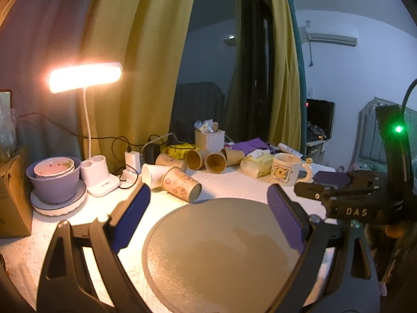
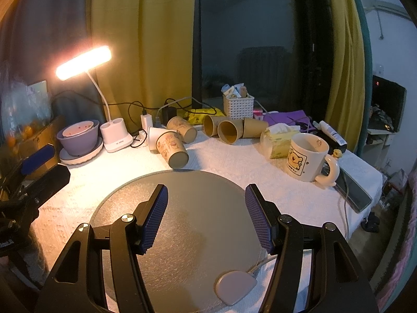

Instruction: Flip cup upright

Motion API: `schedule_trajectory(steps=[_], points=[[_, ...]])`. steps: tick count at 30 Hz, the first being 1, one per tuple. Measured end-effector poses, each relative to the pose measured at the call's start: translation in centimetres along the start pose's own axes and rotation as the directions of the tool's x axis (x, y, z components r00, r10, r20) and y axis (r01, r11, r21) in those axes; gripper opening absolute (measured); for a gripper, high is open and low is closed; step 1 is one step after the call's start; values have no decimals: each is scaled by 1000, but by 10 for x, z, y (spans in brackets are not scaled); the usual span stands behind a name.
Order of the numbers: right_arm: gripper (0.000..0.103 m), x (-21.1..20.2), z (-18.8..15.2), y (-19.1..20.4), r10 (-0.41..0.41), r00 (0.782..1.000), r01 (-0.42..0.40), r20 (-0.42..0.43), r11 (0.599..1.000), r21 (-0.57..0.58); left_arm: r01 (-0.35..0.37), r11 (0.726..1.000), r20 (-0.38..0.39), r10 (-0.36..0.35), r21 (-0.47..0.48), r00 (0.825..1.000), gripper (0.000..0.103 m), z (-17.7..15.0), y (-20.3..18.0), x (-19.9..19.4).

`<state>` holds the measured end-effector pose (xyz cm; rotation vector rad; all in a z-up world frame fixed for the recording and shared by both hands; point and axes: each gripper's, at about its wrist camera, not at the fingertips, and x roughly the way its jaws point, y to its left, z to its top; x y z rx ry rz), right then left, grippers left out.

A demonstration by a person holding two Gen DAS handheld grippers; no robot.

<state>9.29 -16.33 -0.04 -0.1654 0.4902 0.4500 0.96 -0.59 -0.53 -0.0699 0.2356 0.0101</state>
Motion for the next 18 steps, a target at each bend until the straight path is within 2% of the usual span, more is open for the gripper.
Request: schedule_trajectory(steps=[4, 10, 13, 18], points=[[65, 19, 6, -10, 2, 1000, -2, -15, 1000, -8, -27, 1000, -52, 27, -2, 998, 92, 1, 4, 20], [65, 59, 15, -29, 10, 998, -11, -54, 1000, -21, -44, 999, -164, 39, -27, 986, 92, 6, 8, 64], [65, 84, 20, -39, 21, 996, -23, -85, 999, -25, -56, 997, -226, 44, -46, 973, 92, 7, 11, 89], [65, 122, 28, -53, 54, 991, -57, -125, 998, -20, -72, 991, -335, 31, -111, 942, 92, 8, 24, 134]])
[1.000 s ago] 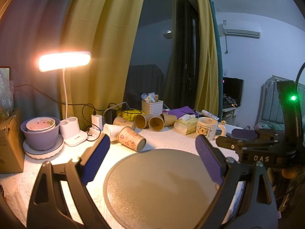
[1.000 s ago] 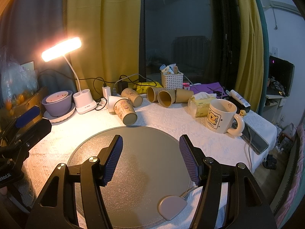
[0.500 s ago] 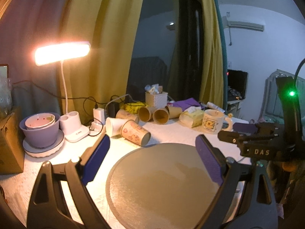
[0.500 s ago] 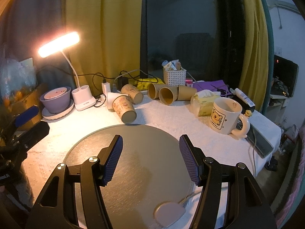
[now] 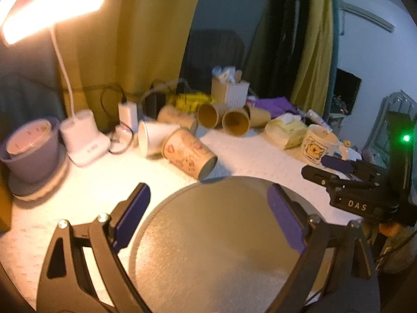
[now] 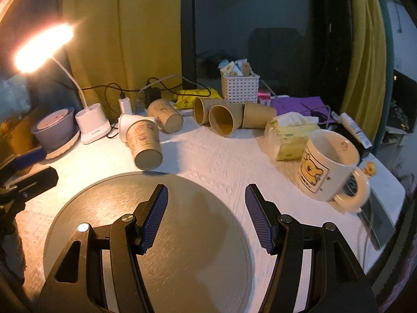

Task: Flip cup upright
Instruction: 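Reach the left tool to the pink-floral paper cup lying sideways and grasp it, then lift and turn the cup upright with the left tool while the right tool grasps its rim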

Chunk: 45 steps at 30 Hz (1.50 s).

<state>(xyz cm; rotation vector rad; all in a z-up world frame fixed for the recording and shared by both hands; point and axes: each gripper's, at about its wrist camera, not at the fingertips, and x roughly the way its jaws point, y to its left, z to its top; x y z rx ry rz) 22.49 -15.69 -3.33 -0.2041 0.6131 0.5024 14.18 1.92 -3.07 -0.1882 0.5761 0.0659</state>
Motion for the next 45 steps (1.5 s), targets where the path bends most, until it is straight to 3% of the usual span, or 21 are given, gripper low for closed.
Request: schedule_trajectory(steps=[5, 13, 25, 26, 27, 28, 31, 38, 45], points=[[65, 39, 15, -15, 59, 997, -59, -58, 998, 4, 0, 998, -94, -6, -67, 996, 92, 14, 7, 43], [65, 76, 45, -23, 104, 993, -105, -58, 994, -23, -28, 988, -170, 1, -154, 986, 92, 36, 21, 103], [65, 109, 55, -39, 142, 986, -142, -86, 990, 6, -46, 947, -298, -55, -319, 953, 91, 46, 48, 179], [65, 110, 54, -40, 143, 986, -143, -89, 990, 7, -44, 944, -306, -62, -328, 950, 89, 45, 49, 184], [65, 110, 53, -41, 142, 986, -142, -90, 990, 7, -42, 939, -317, -73, -341, 946, 77, 43, 50, 188], [65, 110, 53, -42, 140, 986, -140, -92, 990, 7, -30, 935, -320, -91, -354, 943, 74, 42, 51, 190], [65, 108, 52, -43, 133, 986, -132, -99, 991, 17, -6, 937, -317, -112, -349, 942, 68, 42, 49, 189], [65, 86, 46, -36, 116, 990, -115, -81, 993, 21, 46, 954, -273, -131, -297, 953, 66, 40, 38, 158], [65, 54, 37, -19, 124, 990, -123, -59, 992, 21, 85, 987, -190, -111, -140, 976, 66, 21, 13, 95]])
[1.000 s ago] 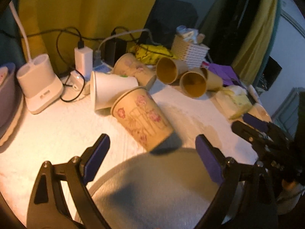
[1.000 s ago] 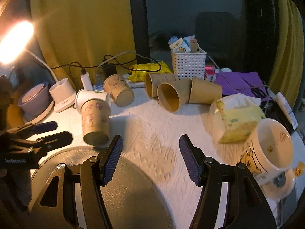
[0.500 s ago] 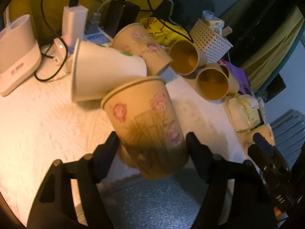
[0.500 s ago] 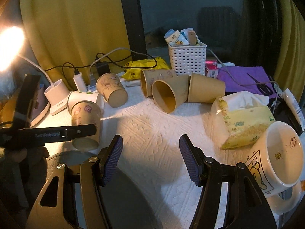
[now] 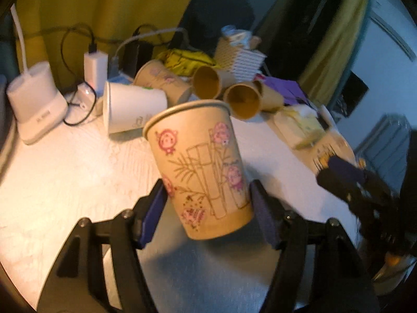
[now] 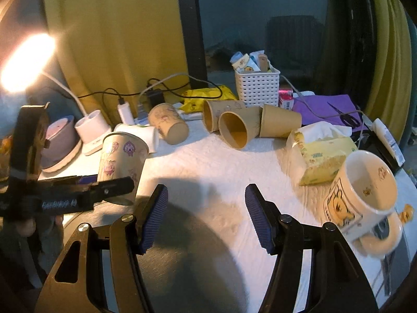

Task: Flip cup upright
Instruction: 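Lift and turn the cup upright with the left tool while the right tool grasps its rim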

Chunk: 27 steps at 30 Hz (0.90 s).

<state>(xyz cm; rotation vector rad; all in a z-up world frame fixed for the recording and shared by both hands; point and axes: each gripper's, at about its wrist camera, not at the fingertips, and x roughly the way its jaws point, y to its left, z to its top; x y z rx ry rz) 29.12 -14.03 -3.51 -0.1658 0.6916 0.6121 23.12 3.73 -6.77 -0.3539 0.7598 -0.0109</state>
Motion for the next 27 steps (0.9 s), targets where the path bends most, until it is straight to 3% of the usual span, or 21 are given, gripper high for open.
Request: schedule_trajectory(steps=[8, 16, 20, 27], points=[[65, -36, -25, 30, 76, 997, -76, 4, 997, 33, -28, 991, 46, 23, 131, 999, 66, -51, -23, -47], [65, -70, -51, 69, 161, 987, -161, -1, 985, 56, -88, 953, 146, 47, 289, 988, 66, -100, -43, -85], [74, -83, -64, 86, 208, 978, -207, -1, 974, 88, -74, 927, 188, 4, 368, 982, 66, -119, -50, -99], [75, -94, -72, 98, 283, 959, -280, -10, 951, 128, -13, 893, 218, -96, 450, 971, 66, -137, -65, -115]])
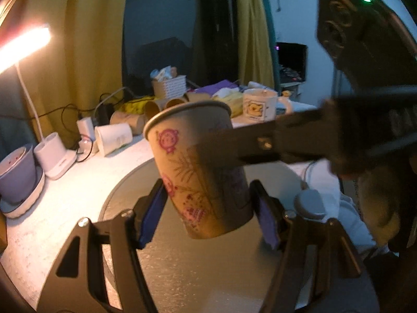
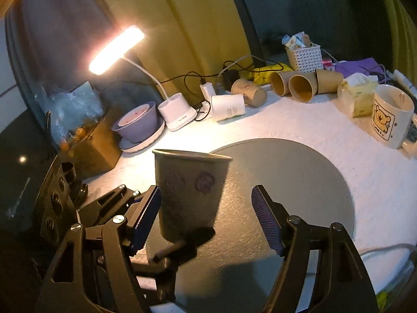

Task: Flip cup upright
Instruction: 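Lift and turn the cup upright with the left tool while the right tool grasps its rim, then carry the upright cup with the right tool and lower it onto the grey mat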

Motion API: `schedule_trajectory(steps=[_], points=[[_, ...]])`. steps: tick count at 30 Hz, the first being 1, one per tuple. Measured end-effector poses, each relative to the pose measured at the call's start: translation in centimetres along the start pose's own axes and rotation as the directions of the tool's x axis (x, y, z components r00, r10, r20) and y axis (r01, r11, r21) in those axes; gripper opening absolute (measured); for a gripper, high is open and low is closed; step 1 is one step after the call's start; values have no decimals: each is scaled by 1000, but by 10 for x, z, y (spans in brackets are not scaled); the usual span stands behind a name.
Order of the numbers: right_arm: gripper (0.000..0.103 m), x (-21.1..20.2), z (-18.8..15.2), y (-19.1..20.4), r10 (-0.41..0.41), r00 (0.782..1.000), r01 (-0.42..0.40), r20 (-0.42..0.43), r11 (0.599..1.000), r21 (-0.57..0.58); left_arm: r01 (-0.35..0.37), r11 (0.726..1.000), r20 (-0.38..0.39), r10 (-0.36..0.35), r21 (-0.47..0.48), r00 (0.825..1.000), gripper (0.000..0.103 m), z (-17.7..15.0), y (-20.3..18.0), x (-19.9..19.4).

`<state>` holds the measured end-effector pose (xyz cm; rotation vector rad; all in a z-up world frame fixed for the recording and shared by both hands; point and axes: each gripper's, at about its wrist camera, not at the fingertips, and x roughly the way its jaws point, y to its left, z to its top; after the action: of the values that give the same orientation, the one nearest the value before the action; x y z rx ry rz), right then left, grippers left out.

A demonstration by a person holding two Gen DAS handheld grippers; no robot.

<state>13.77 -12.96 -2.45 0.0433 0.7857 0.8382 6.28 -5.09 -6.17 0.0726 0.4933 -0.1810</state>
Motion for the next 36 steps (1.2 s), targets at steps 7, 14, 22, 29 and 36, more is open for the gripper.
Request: schedule_trajectory(steps=[7, 14, 22, 29, 36], points=[[75, 2, 7, -8, 71, 997, -70, -14, 996, 61, 20, 999, 19, -21, 43, 1000, 66, -1, -14, -6], [75, 6, 10, -23, 148, 989, -143, -28, 980, 137, 19, 999, 27, -21, 48, 999, 66, -2, -17, -9], [70, 14, 21, -26, 59, 998, -57, -16, 994, 97, -33, 997, -66, 28, -66, 997, 76, -4, 4, 7], [70, 36, 33, -37, -187, 982, 188, 34, 982, 1, -71, 968, -157, 33, -241, 987, 76, -11, 40, 21], [70, 64, 31, -39, -277, 959, 282, 68, 954, -97, -145, 936, -202, 82, -321, 976, 76, -19, 63, 27]])
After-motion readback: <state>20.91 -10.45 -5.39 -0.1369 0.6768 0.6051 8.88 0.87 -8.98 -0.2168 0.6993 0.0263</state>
